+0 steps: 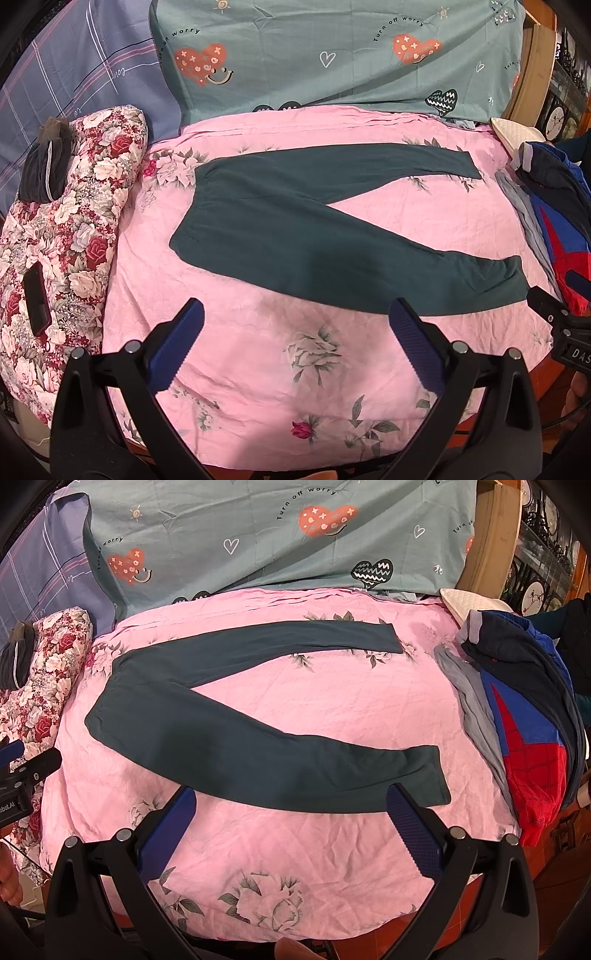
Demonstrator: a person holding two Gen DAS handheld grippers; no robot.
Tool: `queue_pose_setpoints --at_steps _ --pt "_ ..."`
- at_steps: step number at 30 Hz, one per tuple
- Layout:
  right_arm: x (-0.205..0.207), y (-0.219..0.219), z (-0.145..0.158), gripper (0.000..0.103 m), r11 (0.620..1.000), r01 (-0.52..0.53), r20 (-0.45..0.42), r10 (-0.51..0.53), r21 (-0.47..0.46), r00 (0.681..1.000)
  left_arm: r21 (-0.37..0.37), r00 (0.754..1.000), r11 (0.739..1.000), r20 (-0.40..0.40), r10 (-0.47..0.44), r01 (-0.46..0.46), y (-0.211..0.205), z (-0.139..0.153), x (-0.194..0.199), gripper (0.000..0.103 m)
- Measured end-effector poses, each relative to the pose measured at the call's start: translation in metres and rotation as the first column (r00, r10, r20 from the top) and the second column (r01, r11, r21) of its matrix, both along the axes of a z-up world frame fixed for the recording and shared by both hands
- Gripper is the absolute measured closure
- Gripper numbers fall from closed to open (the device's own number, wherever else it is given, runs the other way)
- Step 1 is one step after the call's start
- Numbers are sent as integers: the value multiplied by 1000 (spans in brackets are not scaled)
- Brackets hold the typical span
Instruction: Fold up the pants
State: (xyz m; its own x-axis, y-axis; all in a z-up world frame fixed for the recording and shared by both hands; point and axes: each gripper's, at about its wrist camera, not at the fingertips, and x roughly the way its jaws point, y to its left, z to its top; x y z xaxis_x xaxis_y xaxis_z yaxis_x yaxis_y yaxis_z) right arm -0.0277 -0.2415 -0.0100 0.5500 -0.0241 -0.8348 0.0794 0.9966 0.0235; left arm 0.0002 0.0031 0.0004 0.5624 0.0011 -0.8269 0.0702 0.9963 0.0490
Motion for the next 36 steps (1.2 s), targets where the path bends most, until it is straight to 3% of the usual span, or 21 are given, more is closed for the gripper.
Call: queue_pose_setpoints --at_steps 36 --pt "0 2 -3 1 1000 -8 -6 8 -3 1000 4 1000 1000 -4 1 -1 0 -2 1 2"
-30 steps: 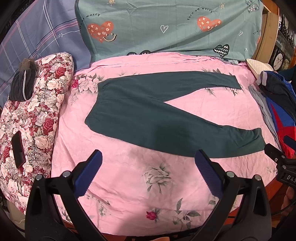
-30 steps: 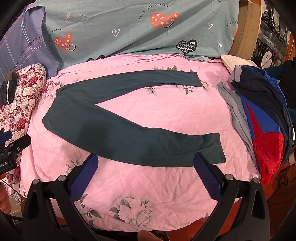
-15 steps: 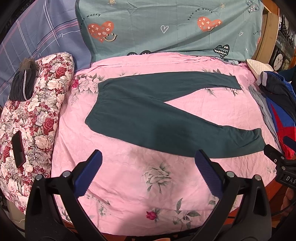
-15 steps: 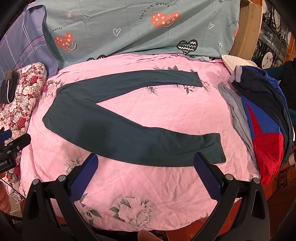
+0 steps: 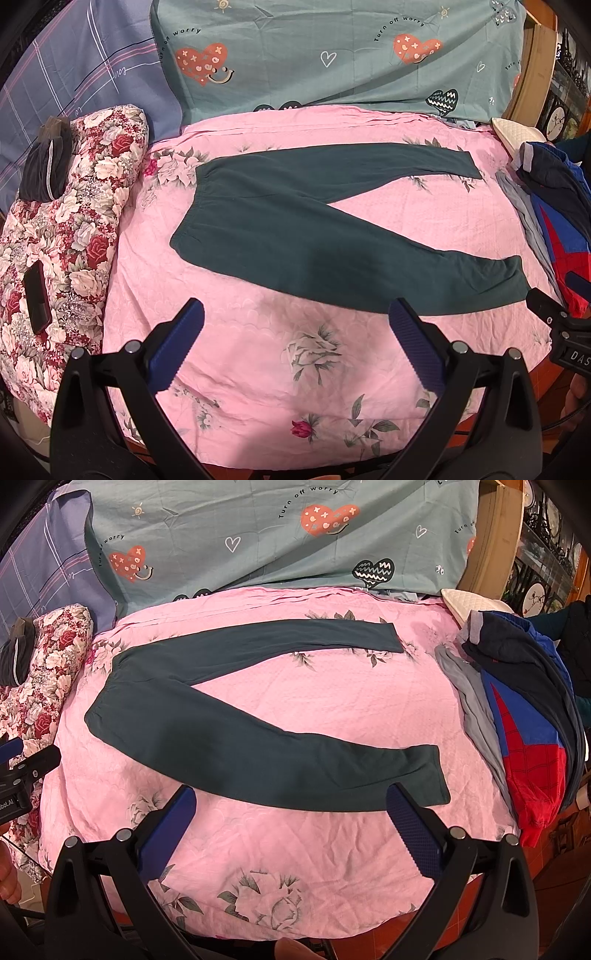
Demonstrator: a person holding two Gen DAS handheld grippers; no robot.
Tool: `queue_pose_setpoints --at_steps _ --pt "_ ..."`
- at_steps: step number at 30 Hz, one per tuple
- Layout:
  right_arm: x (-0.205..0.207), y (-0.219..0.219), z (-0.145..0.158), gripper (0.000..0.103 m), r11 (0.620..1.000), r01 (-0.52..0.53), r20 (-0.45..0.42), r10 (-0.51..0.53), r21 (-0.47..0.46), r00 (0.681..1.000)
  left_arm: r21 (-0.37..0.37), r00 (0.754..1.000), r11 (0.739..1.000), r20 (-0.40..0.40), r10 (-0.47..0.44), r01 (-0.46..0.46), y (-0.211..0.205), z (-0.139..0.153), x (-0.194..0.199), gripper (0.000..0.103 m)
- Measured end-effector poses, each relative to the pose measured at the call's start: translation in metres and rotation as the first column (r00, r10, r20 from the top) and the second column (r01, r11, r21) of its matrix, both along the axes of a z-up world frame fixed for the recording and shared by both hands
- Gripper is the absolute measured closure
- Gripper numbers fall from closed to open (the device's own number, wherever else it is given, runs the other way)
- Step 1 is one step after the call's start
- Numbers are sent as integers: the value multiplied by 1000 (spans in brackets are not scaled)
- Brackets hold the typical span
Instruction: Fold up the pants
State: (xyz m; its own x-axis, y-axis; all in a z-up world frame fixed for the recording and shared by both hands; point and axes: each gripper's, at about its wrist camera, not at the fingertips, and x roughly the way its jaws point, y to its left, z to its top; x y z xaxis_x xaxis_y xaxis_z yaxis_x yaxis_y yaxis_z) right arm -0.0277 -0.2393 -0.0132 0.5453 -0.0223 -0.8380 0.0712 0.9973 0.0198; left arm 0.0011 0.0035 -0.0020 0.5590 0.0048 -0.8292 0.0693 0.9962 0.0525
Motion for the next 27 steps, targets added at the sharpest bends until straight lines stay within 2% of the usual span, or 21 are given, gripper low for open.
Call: queue_pose_setpoints --at_steps 27 --pt "10 2 -2 1 1000 -27 -7 27 0 1000 0 1000 1000 -5 17 -17 4 -1 2 2"
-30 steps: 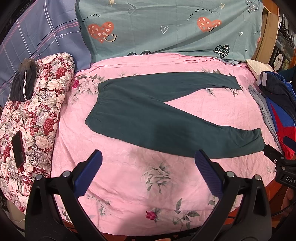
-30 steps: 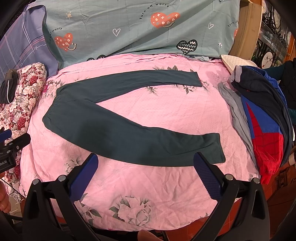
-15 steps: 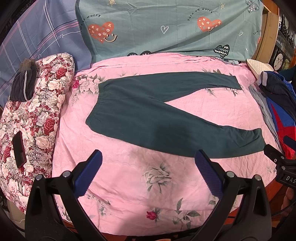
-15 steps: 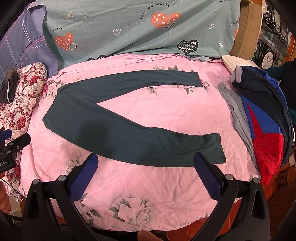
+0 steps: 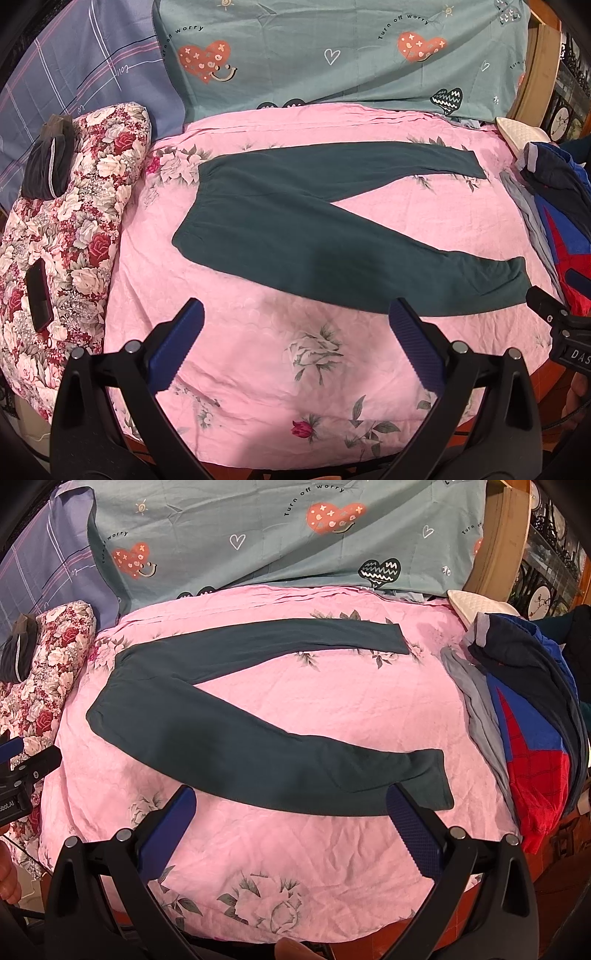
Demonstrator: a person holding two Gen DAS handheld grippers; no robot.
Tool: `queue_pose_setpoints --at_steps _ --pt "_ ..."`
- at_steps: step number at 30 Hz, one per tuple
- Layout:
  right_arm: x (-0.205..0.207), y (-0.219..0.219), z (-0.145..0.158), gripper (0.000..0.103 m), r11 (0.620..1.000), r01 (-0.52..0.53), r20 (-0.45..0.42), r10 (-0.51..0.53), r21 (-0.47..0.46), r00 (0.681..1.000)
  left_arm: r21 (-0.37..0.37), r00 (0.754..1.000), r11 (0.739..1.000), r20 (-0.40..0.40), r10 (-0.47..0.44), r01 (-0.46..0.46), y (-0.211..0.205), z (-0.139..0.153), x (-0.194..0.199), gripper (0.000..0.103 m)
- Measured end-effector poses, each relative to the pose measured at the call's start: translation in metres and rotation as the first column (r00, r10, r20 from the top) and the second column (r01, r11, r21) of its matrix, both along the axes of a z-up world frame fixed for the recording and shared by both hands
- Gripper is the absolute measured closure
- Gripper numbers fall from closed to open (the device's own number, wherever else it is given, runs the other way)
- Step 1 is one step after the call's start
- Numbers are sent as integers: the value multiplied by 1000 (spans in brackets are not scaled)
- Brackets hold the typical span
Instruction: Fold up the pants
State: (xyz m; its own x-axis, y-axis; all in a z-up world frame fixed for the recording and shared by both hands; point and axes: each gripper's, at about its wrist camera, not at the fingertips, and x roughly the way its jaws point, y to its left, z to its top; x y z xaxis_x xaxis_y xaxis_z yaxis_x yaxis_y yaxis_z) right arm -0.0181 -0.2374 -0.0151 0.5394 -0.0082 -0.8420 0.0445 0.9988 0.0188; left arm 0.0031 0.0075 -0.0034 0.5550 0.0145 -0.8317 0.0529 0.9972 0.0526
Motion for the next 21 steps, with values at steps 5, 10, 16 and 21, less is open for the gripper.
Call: queue_pose_setpoints --at_steps 5,10,16,21 --pt "12 -2 -2 1 999 -38 -9 38 -7 999 1 999 999 -18 35 -35 4 -6 9 2" --pt "31 -4 -13 1 995 -103 -44 103 -15 994 -19 989 990 -59 137 -138 21 -26 20 2" --pt "66 5 -38 1 978 -207 -114 203 -20 973 12 971 978 -115 209 -209 51 -47 33 2" --pt "117 27 -35 1 947 -322 -78 322 10 943 42 984 987 -82 159 -156 101 -40 81 2"
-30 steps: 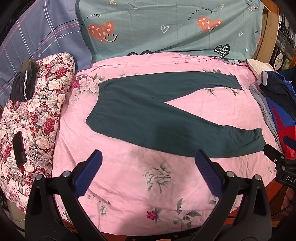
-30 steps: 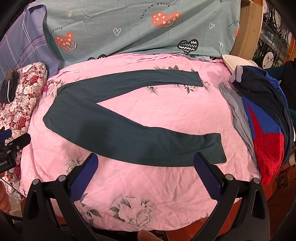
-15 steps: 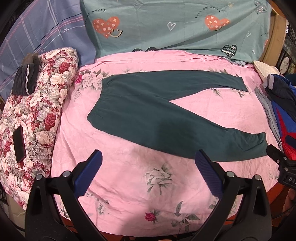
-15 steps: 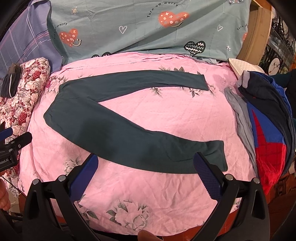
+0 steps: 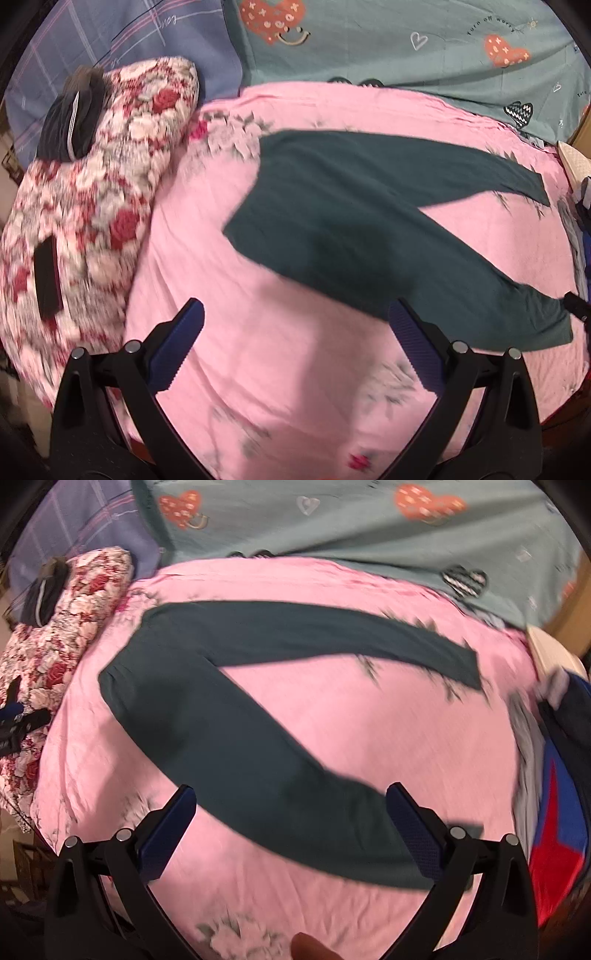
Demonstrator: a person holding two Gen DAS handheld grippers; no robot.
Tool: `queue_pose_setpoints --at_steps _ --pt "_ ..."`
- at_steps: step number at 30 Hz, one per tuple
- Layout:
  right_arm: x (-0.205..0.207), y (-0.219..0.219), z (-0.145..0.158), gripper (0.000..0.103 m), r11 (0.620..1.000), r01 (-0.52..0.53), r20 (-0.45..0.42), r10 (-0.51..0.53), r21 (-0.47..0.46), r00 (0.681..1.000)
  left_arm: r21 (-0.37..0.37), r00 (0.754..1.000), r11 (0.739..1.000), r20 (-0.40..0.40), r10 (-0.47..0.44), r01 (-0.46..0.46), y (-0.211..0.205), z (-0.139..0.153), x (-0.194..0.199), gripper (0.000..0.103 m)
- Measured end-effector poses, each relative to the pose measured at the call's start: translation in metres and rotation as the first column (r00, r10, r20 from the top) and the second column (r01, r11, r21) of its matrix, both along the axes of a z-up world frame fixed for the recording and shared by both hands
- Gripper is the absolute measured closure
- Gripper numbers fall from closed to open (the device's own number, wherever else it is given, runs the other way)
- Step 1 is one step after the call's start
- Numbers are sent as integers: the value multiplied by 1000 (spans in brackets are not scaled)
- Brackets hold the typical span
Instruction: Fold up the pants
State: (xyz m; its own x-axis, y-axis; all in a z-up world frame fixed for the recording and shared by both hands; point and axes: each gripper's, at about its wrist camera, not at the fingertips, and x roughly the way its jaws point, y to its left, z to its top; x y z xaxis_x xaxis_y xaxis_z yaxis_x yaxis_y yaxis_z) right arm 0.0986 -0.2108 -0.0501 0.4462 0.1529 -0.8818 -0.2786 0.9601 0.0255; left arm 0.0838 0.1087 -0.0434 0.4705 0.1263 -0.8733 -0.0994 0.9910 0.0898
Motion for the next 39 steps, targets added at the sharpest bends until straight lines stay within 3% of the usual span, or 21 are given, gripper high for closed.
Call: queue_pose_setpoints --at_steps 4,8,13,17,19,21,26,28,29,30,31,33,36,39 --pt "64 27 1 3 993 -116 36 116 4 993 -43 994 993 12 -109 109 55 -7 82 2" --pt "137 49 -16 15 989 -137 22 136 50 990 -61 975 973 20 -223 224 86 -33 163 4" --pt "238 72 -52 23 989 -122 -13 124 86 992 -171 950 936 5 -311 307 113 -79 260 22" --pt "289 105 -80 38 975 -222 -38 221 -14 974 -229 920 898 -31 -391 374 117 -112 309 30" --pt "302 124 -96 41 947 -314 -79 308 -75 948 -252 897 875 -52 -438 413 114 -123 322 37" --pt "312 134 -110 43 922 -369 -119 356 -120 927 -270 873 852 -68 -483 450 109 -131 331 39" --pt "328 134 -136 44 895 -427 -218 395 -127 892 -346 837 808 -105 -538 476 105 -149 341 44" --pt "330 133 -136 49 891 -441 -212 413 -107 886 -352 831 799 -95 -549 488 103 -150 343 49" --pt "330 132 -134 61 890 -445 -210 419 -100 884 -354 829 797 -94 -552 490 103 -150 345 56" --pt "330 130 -132 86 889 -448 -217 421 -92 881 -356 826 794 -97 -555 492 103 -150 347 71" --pt "330 128 -130 97 890 -446 -231 417 -92 879 -365 823 791 -103 -558 490 107 -151 348 85" --pt "325 124 -124 101 892 -444 -232 417 -81 879 -393 820 782 -106 -562 484 111 -152 351 90" --pt "307 113 -96 101 905 -422 -161 408 -61 899 -349 810 776 -72 -582 526 107 -140 343 96" --pt "272 102 -57 101 917 -396 -67 393 -47 917 -274 799 766 15 -601 581 105 -109 317 96"
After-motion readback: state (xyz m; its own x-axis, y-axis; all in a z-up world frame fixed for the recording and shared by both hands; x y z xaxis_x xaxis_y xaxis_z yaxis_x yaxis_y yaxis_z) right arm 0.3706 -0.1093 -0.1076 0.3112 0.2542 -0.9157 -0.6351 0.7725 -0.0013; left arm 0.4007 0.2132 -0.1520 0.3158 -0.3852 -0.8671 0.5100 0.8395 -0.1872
